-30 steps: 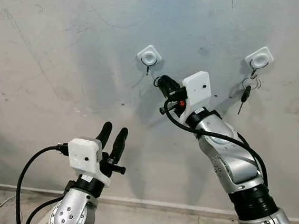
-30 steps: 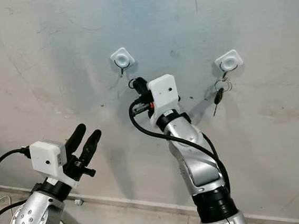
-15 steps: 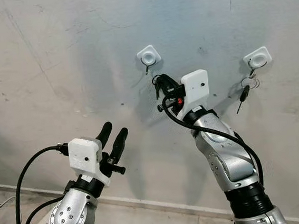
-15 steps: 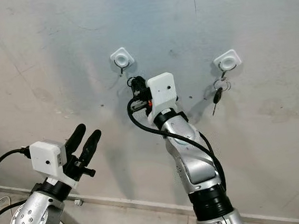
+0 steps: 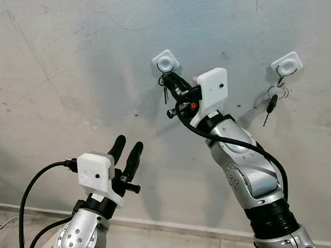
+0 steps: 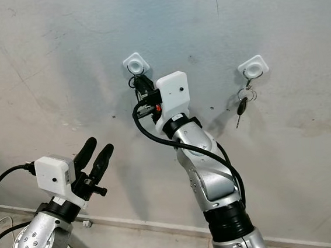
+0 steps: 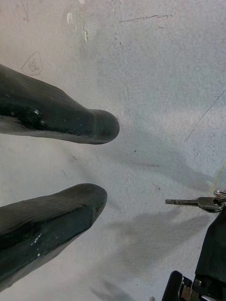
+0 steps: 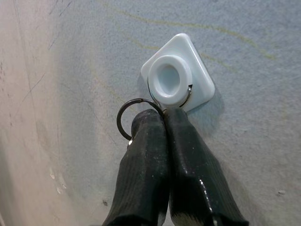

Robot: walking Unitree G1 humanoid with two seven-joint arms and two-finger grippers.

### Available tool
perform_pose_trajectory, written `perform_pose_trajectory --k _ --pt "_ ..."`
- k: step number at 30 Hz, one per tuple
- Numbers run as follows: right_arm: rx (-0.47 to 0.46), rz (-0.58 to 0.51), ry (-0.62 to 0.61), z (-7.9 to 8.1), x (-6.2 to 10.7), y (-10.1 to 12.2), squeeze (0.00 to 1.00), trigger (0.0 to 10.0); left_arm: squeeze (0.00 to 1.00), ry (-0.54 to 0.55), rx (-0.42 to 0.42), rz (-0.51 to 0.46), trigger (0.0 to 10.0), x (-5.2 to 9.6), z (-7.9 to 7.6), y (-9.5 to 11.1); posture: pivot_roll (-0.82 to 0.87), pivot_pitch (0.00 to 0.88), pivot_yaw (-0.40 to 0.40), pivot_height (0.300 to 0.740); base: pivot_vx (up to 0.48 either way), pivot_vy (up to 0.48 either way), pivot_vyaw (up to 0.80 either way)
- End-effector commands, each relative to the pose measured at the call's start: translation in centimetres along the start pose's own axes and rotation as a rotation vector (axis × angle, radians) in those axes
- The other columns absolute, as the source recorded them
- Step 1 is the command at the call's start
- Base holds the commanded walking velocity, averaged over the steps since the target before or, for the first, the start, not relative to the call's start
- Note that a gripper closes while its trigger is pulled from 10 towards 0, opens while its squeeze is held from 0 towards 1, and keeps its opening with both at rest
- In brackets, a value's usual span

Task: Hang keys on a hook

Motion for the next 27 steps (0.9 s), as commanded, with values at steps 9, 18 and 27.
perform_pose_trajectory --k 9,18,27 --pt "-0.013 0.005 0.023 1.1 -0.3 -0.1 0.00 10.0 0.00 -0.014 -0.007 0.017 10.0 0.0 -0.1 -0.3 0.05 0.000 0.055 0.740 0.000 0.000 0.00" --pt "0.011 0.020 -0.020 0.6 -0.7 -0.2 0.00 10.0 0.00 -0.013 -0.008 0.019 10.0 0.0 -0.2 -0.3 0.05 0.000 0.055 0.740 0.000 0.000 0.00" --pt "0.048 0.079 -0.089 -0.6 -0.9 -1.0 0.00 10.0 0.00 -0.016 -0.007 0.021 10.0 -0.1 -0.3 -0.3 0.05 0.000 0.052 0.740 0.000 0.000 0.00"
Point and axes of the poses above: a point about 5 cm out from each wrist's last joint towards the gripper, its own x axis pointing back from the gripper into the wrist, its own y axis along the axis of the wrist's last joint, z = x × y, the point moved 6 cm from there along -x, pointing out of the wrist towards the gripper, and after that the axes turned 4 degrees about -x, right-handed, at the moved point
